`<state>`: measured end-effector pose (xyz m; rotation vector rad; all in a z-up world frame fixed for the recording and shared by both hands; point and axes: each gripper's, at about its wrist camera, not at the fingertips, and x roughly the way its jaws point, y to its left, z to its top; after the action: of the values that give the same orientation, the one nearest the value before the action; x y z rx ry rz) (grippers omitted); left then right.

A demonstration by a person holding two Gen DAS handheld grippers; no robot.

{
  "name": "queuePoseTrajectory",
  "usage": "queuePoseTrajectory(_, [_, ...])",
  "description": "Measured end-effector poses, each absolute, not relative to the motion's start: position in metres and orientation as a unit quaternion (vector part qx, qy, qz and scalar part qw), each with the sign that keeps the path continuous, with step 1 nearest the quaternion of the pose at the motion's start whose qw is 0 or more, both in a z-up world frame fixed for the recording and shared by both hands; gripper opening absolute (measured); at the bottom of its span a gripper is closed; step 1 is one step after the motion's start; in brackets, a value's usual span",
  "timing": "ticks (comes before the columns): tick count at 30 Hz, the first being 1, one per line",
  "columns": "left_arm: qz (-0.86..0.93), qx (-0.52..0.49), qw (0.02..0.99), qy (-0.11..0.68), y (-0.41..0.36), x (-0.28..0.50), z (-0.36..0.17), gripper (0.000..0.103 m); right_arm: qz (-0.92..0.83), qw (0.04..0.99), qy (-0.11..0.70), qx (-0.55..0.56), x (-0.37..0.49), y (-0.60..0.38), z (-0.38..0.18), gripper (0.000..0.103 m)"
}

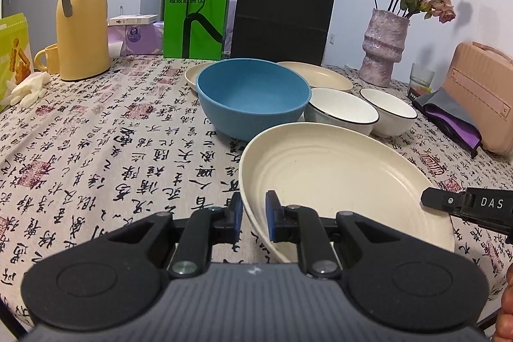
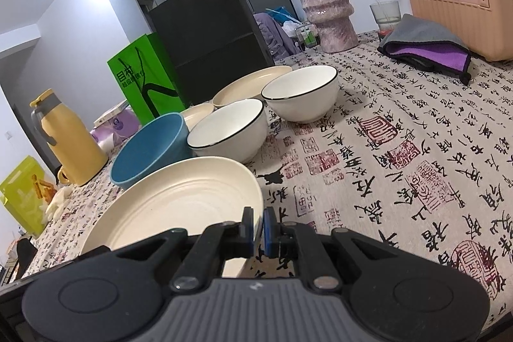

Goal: Organize plates and bowls
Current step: 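Carry the cream plate with both grippers toward the blue bowl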

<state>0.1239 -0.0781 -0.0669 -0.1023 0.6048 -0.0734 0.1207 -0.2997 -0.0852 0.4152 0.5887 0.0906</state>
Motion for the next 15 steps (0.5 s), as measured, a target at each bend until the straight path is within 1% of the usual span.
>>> queuePoseTrajectory(15, [-0.037, -0.055, 0.944, 0.323, -0.076, 0.136, -0.085, 0.015, 0.036, 0.934, 0.304, 0.184, 0.132, -0.294, -0.1, 0.006])
